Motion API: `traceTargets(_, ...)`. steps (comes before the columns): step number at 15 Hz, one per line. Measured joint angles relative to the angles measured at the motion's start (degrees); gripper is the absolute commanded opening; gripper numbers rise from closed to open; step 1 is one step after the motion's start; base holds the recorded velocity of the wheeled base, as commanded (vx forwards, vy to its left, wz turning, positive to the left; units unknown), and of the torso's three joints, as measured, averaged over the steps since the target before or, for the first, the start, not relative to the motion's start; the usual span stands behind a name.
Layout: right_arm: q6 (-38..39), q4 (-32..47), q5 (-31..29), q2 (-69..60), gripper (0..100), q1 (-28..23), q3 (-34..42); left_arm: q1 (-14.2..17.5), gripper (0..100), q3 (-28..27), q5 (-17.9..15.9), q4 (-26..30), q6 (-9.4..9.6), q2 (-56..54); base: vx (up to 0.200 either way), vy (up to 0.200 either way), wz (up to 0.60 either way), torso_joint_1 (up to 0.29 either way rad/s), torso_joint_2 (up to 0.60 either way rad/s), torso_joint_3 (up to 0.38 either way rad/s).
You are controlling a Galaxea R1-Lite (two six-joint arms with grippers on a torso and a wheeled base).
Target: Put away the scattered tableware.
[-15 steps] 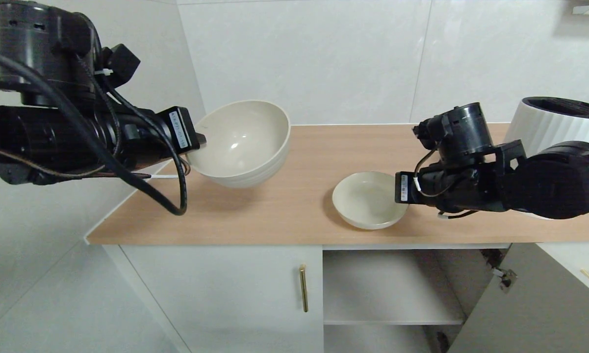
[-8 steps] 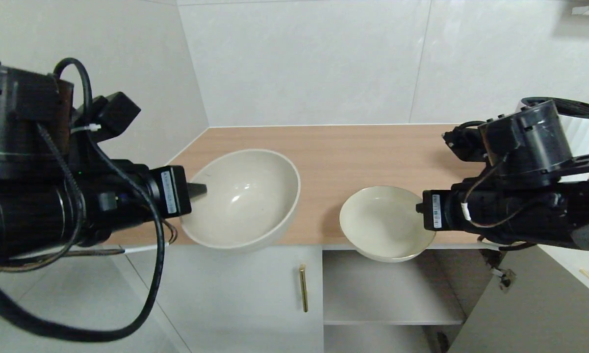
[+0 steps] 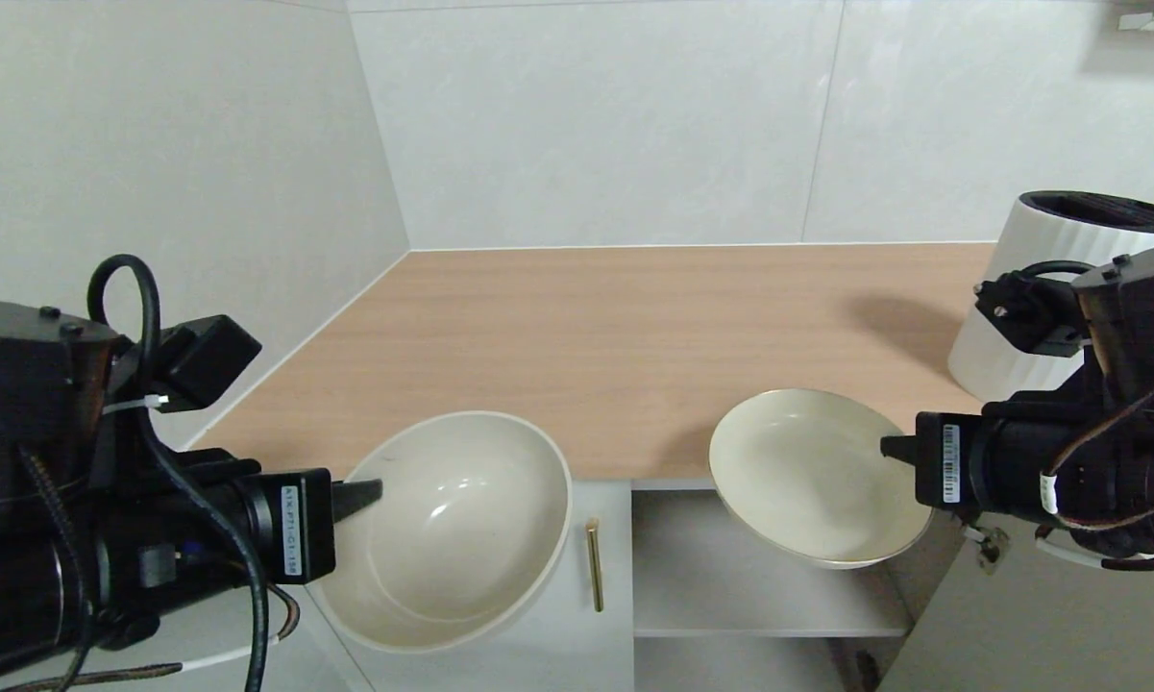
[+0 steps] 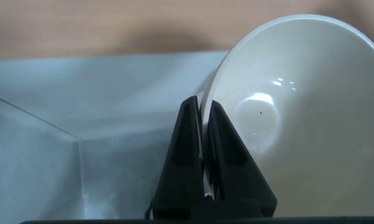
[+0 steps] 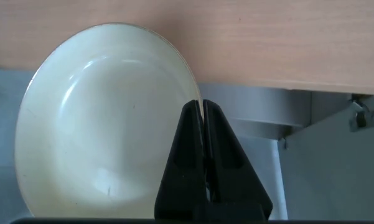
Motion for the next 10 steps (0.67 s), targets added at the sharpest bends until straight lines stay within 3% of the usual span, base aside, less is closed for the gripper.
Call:
traceTargets(6, -0.28, 0.02, -0.67, 0.07, 0, 0.3, 1.5, -0.07, 0, 0.62, -0.04, -0.09, -0.13, 0.55, -0.2, 0.0, 0.0, 0.002, 0.0, 0.003)
traceTargets(10, -0.33, 0.0, -1.15, 0.74, 0, 0.3, 1.83, 0.0, 0, 0.63, -0.04, 0.0, 0.01, 0.61, 0.0, 0.0, 0.0, 0.0, 0.0, 0.0)
